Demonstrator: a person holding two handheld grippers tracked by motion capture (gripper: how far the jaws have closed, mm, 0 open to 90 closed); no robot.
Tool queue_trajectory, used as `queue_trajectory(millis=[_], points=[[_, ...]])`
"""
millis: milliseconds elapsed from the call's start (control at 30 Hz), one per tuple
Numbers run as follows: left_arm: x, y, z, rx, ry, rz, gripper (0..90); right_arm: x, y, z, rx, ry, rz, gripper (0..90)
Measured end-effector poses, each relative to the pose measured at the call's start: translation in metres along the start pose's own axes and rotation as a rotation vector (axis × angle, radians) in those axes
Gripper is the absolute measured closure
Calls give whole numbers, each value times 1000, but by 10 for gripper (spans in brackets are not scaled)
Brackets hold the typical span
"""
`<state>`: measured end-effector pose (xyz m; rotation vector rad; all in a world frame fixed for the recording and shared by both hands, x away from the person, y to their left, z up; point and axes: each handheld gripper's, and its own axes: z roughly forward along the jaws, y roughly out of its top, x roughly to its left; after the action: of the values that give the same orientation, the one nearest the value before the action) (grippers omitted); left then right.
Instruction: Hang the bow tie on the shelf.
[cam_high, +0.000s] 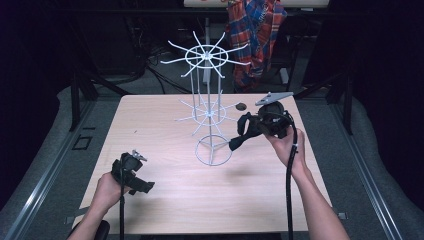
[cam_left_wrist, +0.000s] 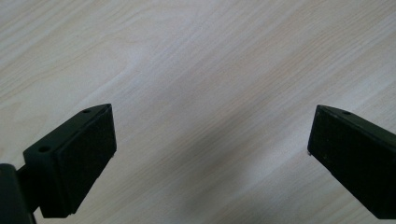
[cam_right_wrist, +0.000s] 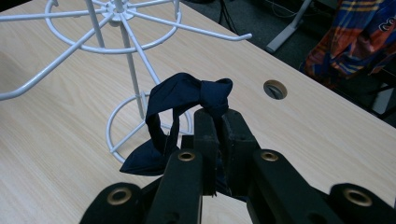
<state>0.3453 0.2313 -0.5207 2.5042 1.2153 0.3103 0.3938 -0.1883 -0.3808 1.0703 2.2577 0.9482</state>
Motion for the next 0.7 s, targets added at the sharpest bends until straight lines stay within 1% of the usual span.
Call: queue_trajectory(millis=[200,300,700], points=[[0,0,0,0,-2,0,11,-1,0,5,11,5,1,859],[0,0,0,1,-4,2,11,0,0,7,8,14,13,859],[-1,0,0,3,-8,6,11,-1,-1,14,16,27,22,859]])
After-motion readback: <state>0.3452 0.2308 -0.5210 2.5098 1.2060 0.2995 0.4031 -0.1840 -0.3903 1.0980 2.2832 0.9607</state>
